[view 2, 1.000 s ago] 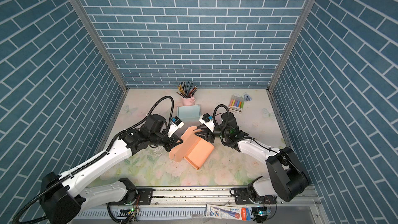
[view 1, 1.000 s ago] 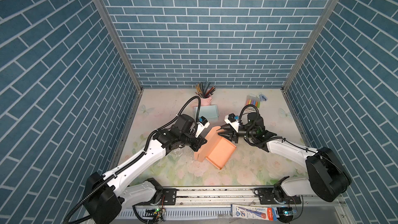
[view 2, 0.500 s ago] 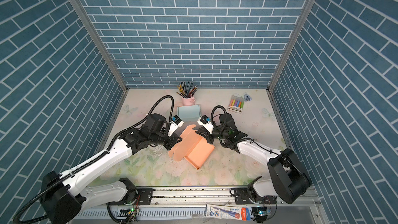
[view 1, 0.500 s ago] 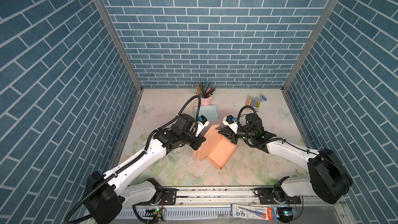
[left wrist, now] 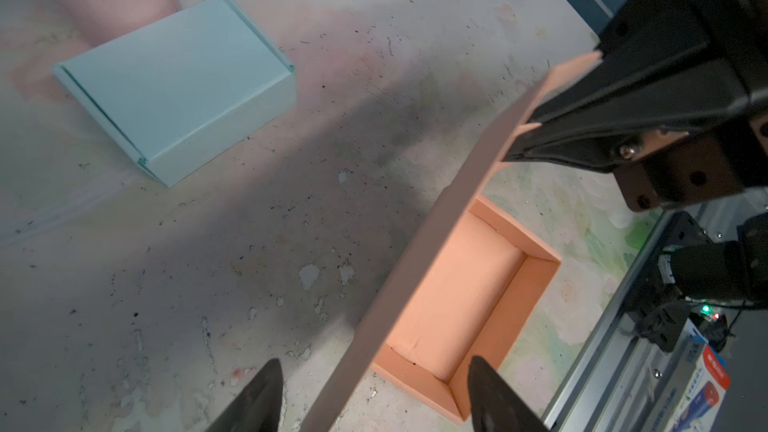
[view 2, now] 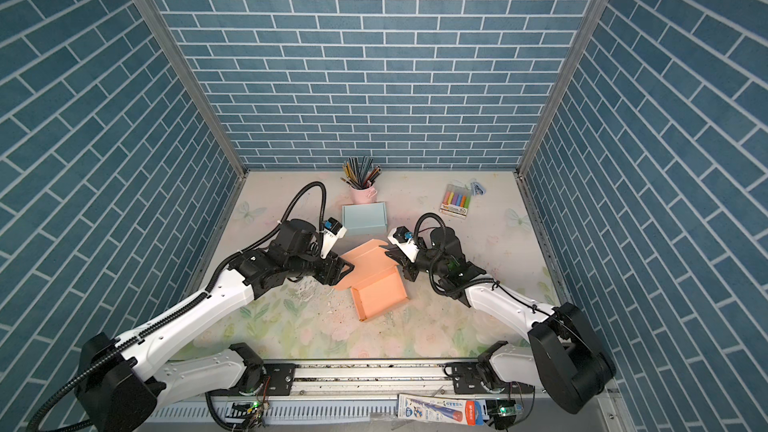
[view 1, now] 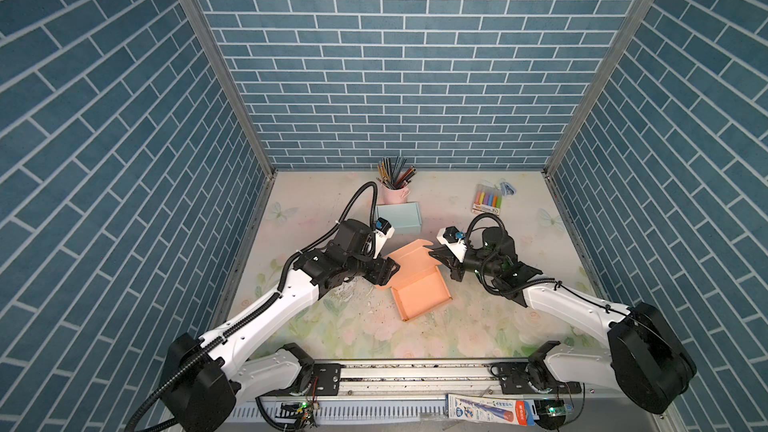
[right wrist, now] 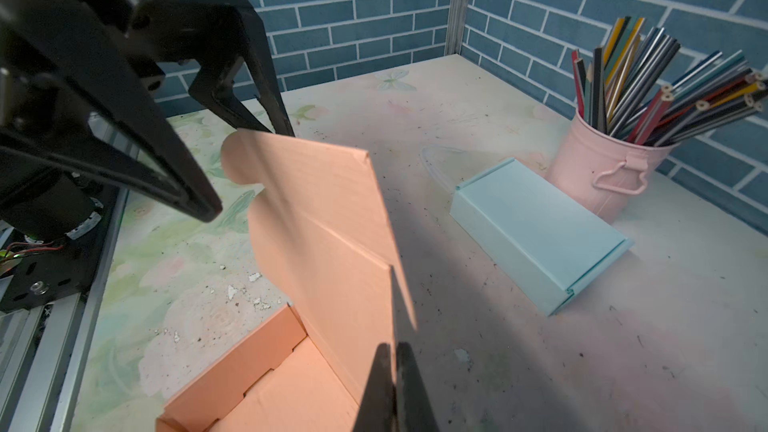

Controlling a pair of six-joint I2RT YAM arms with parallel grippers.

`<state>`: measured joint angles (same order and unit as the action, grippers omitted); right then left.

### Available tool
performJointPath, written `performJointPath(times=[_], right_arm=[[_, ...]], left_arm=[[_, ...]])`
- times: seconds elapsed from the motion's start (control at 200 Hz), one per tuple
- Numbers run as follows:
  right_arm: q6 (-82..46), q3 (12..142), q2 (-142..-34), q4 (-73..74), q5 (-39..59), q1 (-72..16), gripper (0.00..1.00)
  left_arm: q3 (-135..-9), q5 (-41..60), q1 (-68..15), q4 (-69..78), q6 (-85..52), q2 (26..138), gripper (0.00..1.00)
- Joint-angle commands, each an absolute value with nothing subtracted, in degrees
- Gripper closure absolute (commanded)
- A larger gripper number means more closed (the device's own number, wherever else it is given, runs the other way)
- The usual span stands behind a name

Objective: Fold the paper box

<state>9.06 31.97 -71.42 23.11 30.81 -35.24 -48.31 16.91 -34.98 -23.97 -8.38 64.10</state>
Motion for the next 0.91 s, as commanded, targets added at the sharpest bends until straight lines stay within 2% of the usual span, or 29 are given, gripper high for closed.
performJointPath(times=[0.0,0.355,0.575,0.755,0.9], right_arm=[[6.0,29.2,-68.7,28.1,26.2,-35.1,1.0],[0.9,24.6,-64.4,29.1,20.2,-35.1,1.0],[-0.4,25.3,-64.0,26.9,20.7,-35.1,1.0],[-0.9,25.8,-64.5,25.7,19.6,-35.1,1.0],[-1.1,26.4,-64.4,23.8,19.4,-35.1,1.0]], left_arm=[[-43.9,16.1,-33.7,-17.3,-13.2,60.1,0.27],[-28.2,13.7,-33.2,1.1,-26.5,54.6,0.26],[-23.8,15.5,-33.3,10.0,-25.1,56.3,0.27],[-21.9,14.9,-33.3,15.8,-24.3,58.4,0.36],[-21.7,14.7,-32.9,19.6,-24.9,62.4,0.47]])
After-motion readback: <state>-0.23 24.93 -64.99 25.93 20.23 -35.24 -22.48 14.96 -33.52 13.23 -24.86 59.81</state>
